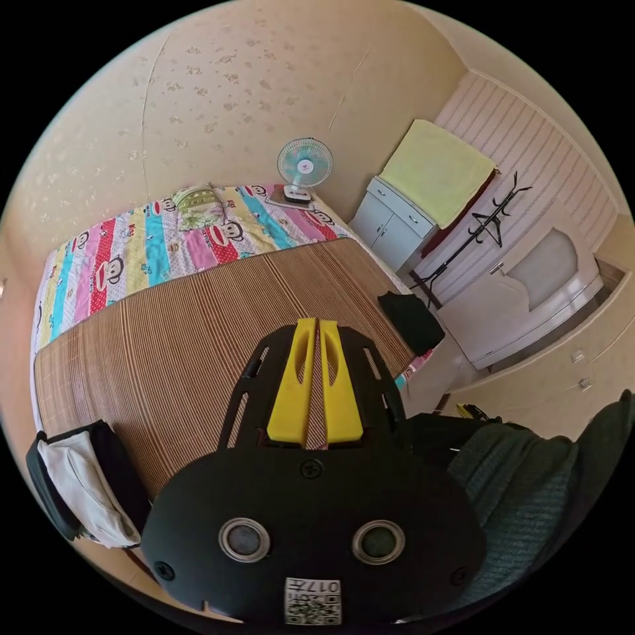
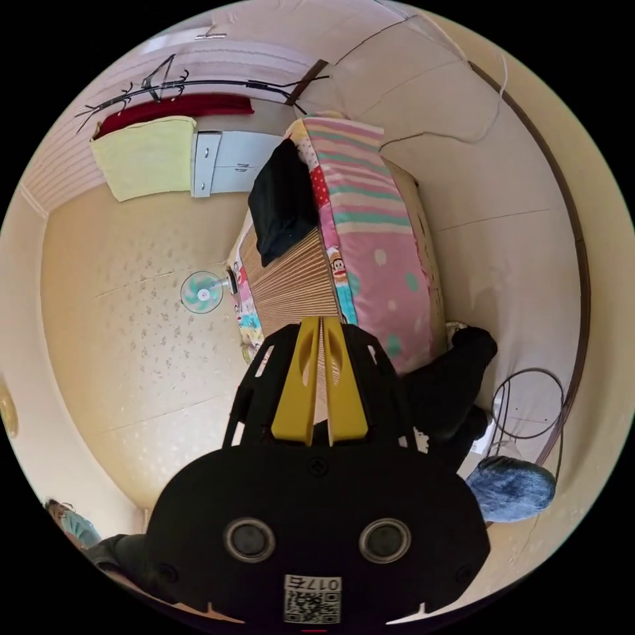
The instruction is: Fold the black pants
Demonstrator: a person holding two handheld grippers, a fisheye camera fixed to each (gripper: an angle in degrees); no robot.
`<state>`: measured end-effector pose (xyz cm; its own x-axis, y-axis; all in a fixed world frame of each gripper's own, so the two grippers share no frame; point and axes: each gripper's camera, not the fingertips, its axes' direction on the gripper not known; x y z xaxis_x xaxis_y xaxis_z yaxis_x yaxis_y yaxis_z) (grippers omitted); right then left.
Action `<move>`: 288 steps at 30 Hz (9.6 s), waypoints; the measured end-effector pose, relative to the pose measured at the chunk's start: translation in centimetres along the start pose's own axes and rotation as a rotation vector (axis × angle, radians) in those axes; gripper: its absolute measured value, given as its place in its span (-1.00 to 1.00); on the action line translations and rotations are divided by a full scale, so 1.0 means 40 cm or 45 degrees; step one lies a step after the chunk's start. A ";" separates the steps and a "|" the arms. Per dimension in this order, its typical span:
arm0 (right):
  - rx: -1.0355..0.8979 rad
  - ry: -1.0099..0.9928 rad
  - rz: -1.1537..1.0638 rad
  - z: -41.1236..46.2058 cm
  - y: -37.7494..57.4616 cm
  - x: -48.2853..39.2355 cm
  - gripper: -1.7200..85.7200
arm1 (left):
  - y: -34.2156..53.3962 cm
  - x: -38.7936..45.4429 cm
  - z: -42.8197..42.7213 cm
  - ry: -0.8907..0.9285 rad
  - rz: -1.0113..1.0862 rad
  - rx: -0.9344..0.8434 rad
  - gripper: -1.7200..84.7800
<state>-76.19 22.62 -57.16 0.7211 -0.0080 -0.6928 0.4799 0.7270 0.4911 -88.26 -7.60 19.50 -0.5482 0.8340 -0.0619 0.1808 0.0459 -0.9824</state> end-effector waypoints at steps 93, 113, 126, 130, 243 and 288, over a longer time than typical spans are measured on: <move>-1.531 -1.023 -1.973 0.590 1.118 -1.140 -0.93 | -0.475 0.271 0.850 -0.278 0.428 -0.070 -0.63; -0.510 -0.661 -1.930 0.191 1.090 -0.710 -0.60 | -0.432 0.269 -0.209 0.267 0.531 0.965 -0.79; -0.717 -1.329 -2.138 0.014 1.469 -0.891 -0.84 | -0.297 0.330 -0.614 0.637 0.637 1.049 -0.78; -0.622 -1.408 -2.266 -0.100 1.533 -0.962 -0.87 | -0.190 0.221 -0.757 0.484 0.528 1.097 -0.78; -1.614 1.084 -0.623 1.550 0.265 -0.291 -0.87 | 1.448 -1.158 -0.154 0.076 -1.650 -1.258 -0.97; -2.309 0.564 -1.232 1.455 0.350 -0.519 -0.74 | 1.082 -0.666 0.029 0.363 -0.841 -0.736 -0.98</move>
<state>-55.34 -7.00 -5.17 0.3291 -0.7782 -0.5349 -0.5671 0.2901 -0.7709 -66.76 -28.46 -21.56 -0.4771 0.6411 0.6011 0.3247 0.7642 -0.5574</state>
